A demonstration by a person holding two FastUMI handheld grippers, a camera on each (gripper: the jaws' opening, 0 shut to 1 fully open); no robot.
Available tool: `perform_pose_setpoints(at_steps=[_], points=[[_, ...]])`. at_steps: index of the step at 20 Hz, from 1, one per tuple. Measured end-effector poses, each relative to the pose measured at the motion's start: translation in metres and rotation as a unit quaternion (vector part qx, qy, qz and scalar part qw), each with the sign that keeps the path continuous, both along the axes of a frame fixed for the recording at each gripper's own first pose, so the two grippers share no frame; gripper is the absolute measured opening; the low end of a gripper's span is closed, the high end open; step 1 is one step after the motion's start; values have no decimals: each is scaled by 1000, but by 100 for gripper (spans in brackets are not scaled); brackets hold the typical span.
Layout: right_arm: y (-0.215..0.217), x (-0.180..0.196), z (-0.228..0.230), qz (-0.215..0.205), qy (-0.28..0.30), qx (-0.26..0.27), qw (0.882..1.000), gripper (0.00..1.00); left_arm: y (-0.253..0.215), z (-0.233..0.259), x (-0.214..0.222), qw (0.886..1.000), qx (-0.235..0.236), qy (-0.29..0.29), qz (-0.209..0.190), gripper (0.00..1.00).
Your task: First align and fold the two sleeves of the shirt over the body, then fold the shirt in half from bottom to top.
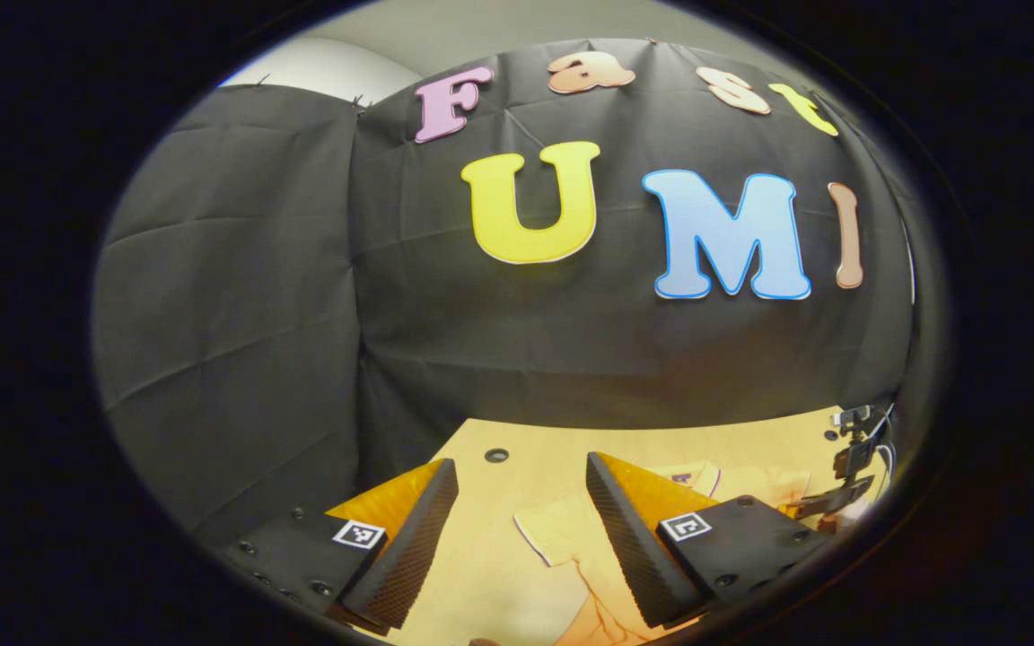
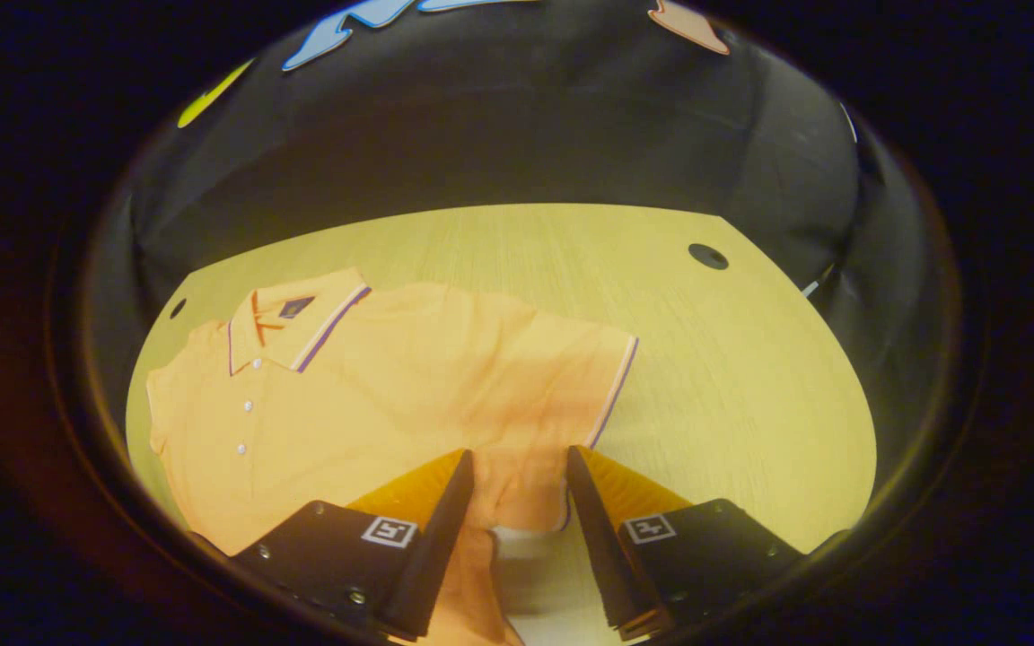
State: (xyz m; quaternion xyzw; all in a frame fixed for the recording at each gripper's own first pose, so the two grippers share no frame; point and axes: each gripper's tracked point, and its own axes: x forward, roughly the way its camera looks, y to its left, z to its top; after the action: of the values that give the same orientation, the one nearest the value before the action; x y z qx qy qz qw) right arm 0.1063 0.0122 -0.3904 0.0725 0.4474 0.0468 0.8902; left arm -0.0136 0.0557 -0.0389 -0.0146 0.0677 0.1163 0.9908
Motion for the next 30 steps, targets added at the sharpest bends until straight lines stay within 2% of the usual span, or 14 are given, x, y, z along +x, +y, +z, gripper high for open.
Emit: perform_pose_setpoints(at_steps=[1,2,3,5,6,8,11,13,14,16,17,21,27,30], points=[[5,-1,0,5,0,3,1000,50,0,-1,1,1000,-1,0,-1,100],[8,-1,1,8,2,3,1000,46,-3,-2,1,1000,-2,1,-1,100],[8,0,0,8,6,1,1000,25,-4,-3,1,1000,-2,3,-2,100],[8,2,2,5,13,0,1000,21,-5,-4,2,1000,-2,4,-2,100],[9,3,2,4,18,-1,1000,14,-4,-5,2,1000,-3,5,-1,99],[6,5,5,4,16,-16,1000,14,-2,-7,2,1000,-5,6,1,99],[3,14,21,19,-13,-67,998,14,1,-8,1,1000,-7,6,4,99],[7,21,34,46,-38,-109,992,14,3,-9,-1,1000,-9,6,6,99],[9,25,41,63,-53,-136,987,14,3,-8,-1,1000,-10,6,7,95],[17,30,52,103,-76,-192,973,14,6,-10,-4,1000,-12,6,9,99],[23,32,57,126,-88,-219,963,14,8,-11,-5,1000,-13,6,10,95],[66,34,69,232,-139,-294,917,14,16,-13,-12,1000,-14,8,20,95],[139,-4,53,363,-153,-312,865,14,31,-18,-22,999,-16,12,38,95],[158,-24,34,402,-130,-311,851,14,38,-22,-26,999,-16,17,44,99]])
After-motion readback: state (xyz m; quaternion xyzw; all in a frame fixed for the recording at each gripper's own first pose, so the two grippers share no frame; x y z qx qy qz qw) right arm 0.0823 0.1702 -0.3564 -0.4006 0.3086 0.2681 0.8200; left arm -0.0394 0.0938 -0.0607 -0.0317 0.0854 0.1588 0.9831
